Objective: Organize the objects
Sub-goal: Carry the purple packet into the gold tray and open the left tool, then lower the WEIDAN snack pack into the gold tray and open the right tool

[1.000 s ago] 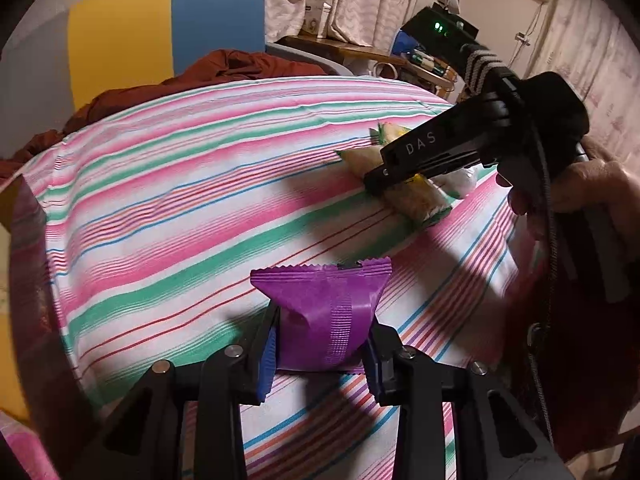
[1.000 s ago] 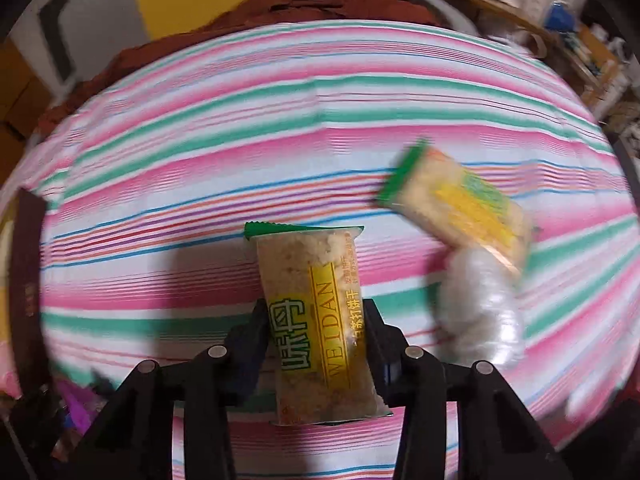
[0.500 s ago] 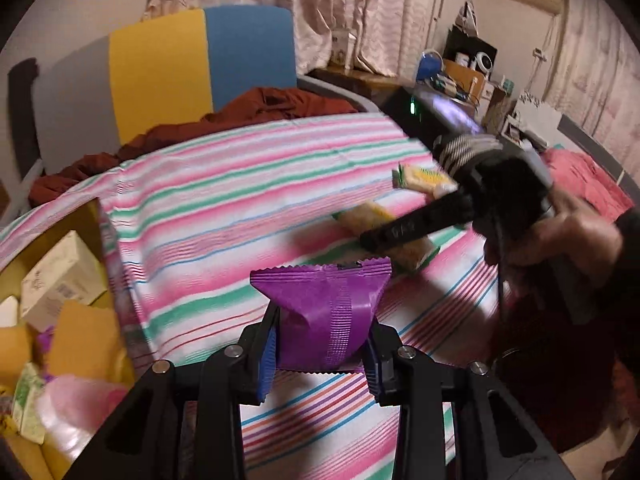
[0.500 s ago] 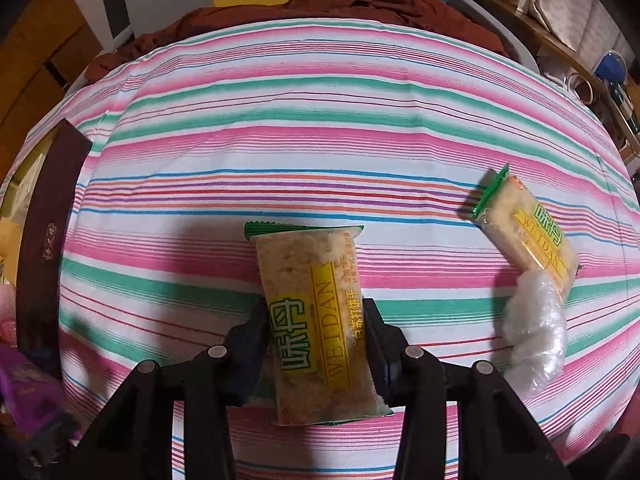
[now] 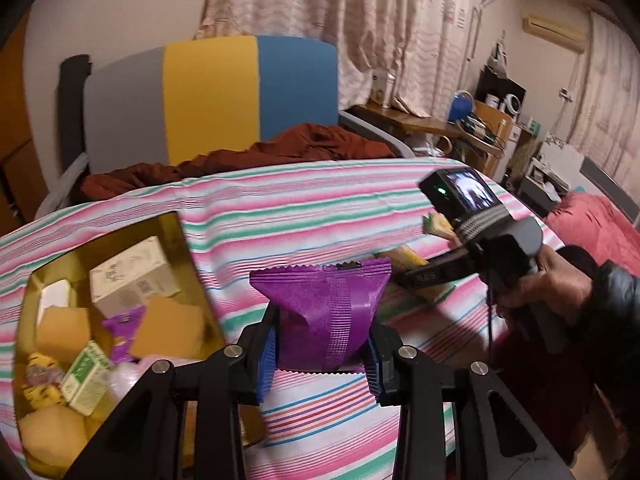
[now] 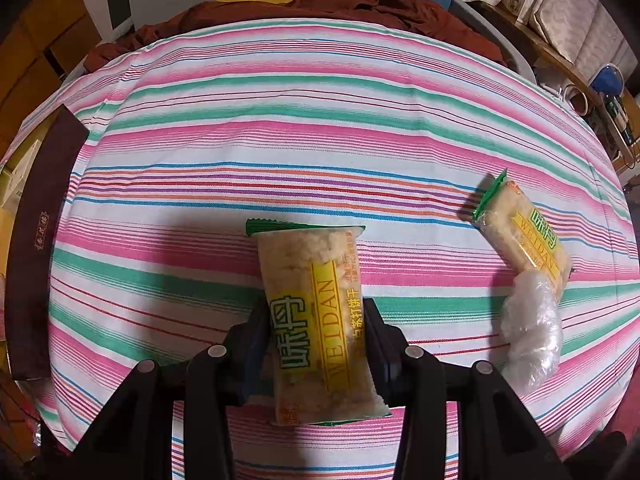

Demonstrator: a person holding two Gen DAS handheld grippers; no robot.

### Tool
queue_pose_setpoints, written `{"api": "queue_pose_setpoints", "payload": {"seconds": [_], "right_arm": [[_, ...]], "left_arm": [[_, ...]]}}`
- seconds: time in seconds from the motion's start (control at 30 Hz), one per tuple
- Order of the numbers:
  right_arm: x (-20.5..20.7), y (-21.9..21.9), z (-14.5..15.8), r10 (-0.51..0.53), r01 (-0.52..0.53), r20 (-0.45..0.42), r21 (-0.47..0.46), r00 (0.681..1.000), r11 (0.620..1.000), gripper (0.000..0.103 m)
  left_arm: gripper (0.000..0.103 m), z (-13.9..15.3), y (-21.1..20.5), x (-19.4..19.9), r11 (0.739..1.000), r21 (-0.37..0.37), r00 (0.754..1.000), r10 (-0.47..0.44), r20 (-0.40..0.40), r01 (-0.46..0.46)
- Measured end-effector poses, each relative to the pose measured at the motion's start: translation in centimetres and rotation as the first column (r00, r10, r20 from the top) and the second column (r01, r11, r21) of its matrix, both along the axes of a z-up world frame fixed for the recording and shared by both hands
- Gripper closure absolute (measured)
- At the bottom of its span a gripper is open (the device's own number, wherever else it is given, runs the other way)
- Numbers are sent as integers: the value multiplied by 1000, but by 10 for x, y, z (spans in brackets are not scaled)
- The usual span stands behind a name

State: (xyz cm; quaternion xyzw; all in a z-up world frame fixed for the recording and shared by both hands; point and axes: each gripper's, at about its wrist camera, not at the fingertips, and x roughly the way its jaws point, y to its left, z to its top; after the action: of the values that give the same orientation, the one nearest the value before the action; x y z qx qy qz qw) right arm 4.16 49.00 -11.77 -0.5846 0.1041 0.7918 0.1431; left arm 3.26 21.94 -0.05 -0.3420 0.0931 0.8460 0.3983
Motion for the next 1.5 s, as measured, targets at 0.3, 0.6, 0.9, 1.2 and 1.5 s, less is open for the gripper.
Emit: {"api": "queue_pose_setpoints", "payload": {"seconds": [0.3, 0.6, 0.9, 1.2, 1.5], "right_arm": [[-5, -2, -6, 9, -10, 7, 24, 1000, 1000, 59], [-2, -22, -4, 25, -27, 41, 46, 999, 999, 59], [-2, -41, -3, 7, -9, 45, 52, 999, 999, 59], [-8, -52, -5, -1, -1, 31, 59, 1000, 998, 59], [-9, -48, -4, 9, -8, -13, 65, 1000, 998, 60]], "left_arm": [[66, -2, -65, -36, 984, 34, 984, 171, 39, -173], [66, -14, -159, -83, 922, 29, 919, 382, 96, -386], [60, -36, -167, -131, 901, -40, 889, 433, 149, -432], [49, -44, -155, -121, 892, -54, 886, 451, 111, -448], [39, -41, -160, -98, 879, -33, 875, 477, 86, -476]]}}
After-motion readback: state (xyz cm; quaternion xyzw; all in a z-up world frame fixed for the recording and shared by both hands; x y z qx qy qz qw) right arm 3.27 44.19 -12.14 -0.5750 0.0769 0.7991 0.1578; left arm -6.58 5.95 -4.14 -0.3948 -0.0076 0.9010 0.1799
